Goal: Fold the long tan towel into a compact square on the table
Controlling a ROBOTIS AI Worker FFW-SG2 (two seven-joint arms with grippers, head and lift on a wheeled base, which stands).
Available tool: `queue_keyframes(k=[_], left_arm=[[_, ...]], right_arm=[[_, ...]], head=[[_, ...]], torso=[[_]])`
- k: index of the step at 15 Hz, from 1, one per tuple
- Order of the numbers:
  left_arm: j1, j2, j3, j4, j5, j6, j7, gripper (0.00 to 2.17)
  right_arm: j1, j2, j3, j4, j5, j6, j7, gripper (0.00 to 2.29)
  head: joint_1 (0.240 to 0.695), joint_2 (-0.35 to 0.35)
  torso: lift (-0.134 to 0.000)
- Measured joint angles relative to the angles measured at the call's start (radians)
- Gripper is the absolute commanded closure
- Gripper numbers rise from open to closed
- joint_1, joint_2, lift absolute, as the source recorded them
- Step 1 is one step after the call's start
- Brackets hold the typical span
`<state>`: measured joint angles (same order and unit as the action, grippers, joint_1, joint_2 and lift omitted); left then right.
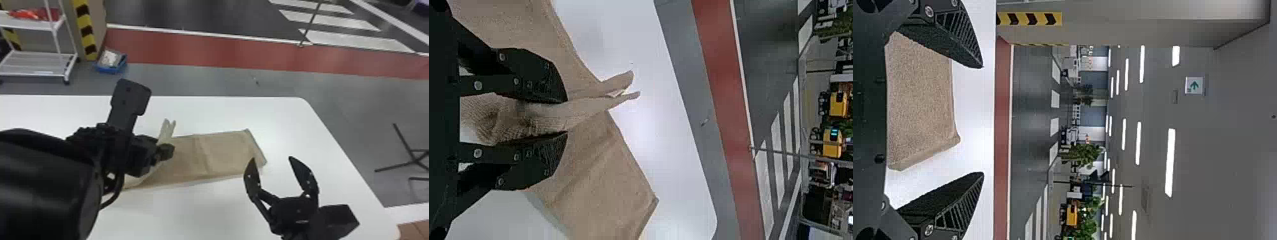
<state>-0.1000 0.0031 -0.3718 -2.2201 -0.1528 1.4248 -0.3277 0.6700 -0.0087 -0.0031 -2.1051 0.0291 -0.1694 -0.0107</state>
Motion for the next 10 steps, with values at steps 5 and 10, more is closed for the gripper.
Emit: queue_keyframes(k=[5,10], left_arm=[[0.032,0.0,-0.11,0.026,0.004,-0.054,0.052,0.09],[0.102,0.0,0.012,0.011,0.032,-0.264,0.044,0.08]], right_arm=[[-0.013,0.001,0.004,0.013,0.0,0.0,0.001,0.12],[-0.054,0.0,0.019,0.023,0.003,0.087,0.052,0.11]], head=[[0.695,-0.304],[0.695,-0.258]], torso=[[-0.125],[-0.125]])
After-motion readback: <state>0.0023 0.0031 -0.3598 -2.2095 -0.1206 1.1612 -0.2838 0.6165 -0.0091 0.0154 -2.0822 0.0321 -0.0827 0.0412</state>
